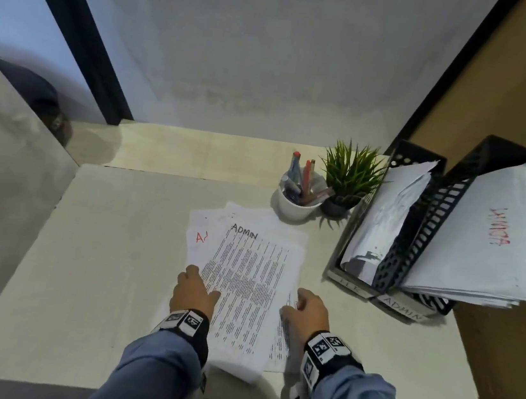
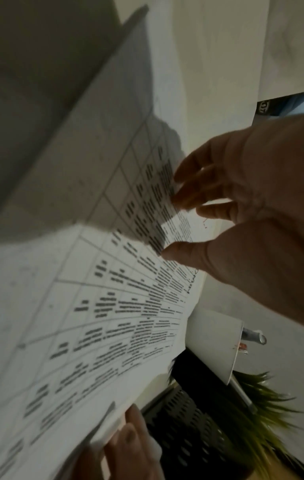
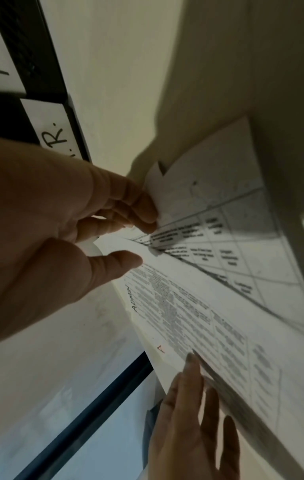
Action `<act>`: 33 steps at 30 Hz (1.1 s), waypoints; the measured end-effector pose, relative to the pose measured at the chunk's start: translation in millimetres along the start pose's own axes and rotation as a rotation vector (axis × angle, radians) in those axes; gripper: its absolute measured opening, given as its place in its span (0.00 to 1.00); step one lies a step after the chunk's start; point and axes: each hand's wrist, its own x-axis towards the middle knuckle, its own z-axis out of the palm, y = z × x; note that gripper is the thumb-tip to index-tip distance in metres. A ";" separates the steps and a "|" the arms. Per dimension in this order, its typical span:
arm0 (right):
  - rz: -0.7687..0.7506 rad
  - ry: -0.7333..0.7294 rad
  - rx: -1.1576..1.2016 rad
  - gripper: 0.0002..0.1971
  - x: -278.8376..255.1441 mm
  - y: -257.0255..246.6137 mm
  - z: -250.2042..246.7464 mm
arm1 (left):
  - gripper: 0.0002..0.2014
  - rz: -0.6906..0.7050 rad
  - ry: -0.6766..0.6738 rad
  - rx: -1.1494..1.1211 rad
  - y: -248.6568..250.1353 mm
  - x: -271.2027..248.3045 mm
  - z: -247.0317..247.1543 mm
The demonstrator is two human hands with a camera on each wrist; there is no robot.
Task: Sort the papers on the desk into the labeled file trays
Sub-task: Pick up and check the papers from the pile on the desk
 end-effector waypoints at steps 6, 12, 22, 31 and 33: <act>0.051 -0.017 0.062 0.25 -0.9 -3.7 -2.5 | 0.36 -0.072 0.064 0.088 -20.6 3.0 -10.1; 0.103 0.003 0.091 0.26 2.5 -1.1 -0.1 | 0.08 -0.019 0.026 -0.078 -35.2 5.3 -24.2; 0.160 0.057 0.205 0.09 8.5 6.5 5.2 | 0.12 -0.002 0.021 -0.268 -36.5 -6.3 -24.2; 0.164 0.084 0.286 0.10 18.0 6.9 0.9 | 0.14 0.260 -0.016 -0.372 -46.6 -12.6 -29.2; 0.186 0.033 0.267 0.11 24.3 11.1 0.1 | 0.17 0.258 0.033 -0.475 -48.1 -16.2 -29.7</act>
